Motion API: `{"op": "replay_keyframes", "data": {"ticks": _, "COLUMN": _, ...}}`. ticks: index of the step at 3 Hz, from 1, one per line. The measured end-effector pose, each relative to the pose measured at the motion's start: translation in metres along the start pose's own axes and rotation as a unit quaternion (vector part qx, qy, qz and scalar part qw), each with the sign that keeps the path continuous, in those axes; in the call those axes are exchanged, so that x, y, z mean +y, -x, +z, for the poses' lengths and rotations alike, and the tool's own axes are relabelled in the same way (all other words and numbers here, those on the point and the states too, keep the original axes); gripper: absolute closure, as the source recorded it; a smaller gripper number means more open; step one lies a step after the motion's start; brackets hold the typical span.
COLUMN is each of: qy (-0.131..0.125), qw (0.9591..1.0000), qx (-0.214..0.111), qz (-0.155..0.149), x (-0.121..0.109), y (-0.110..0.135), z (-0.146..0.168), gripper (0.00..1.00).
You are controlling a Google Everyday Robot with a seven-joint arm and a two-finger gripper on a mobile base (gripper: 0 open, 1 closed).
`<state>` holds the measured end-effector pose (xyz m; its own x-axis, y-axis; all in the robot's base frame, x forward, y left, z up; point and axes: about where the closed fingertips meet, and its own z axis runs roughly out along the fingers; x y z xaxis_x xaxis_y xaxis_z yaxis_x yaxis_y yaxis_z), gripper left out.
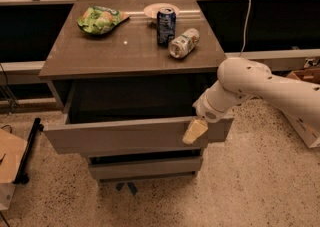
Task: Open top drawer
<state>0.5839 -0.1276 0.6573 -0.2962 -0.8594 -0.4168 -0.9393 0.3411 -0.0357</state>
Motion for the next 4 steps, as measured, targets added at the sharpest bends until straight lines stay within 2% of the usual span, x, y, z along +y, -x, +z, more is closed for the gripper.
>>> {"op": "replay_keyframes", "data": {"ticks": 1, "qy": 0.025, "qw": 0.9989, "qx": 0.039, "qz": 0.001, "x": 0.014, "y": -0.016, "z": 0.002, "gripper": 0.00}}
{"op": "replay_keyframes", "data": {"ticks": 2, "qy": 0.040, "qw": 0.9969, "qx": 0.064, "qz": 0.019, "x": 0.028, "y": -0.035, "z": -0.001, "gripper": 0.00}}
{"op": "replay_keyframes", "data": {"ticks": 3, "qy": 0.045, "qw": 0.9959, "qx": 0.073, "qz": 0.028, "x": 0.033, "y": -0.043, "z": -0.003, "gripper": 0.00}}
{"op": "replay_keyframes", "data": {"ticks": 4, "qy": 0.045, "qw": 0.9959, "qx": 0.073, "qz": 0.028, "x": 0.033, "y": -0.042, "z": -0.004, "gripper": 0.18}}
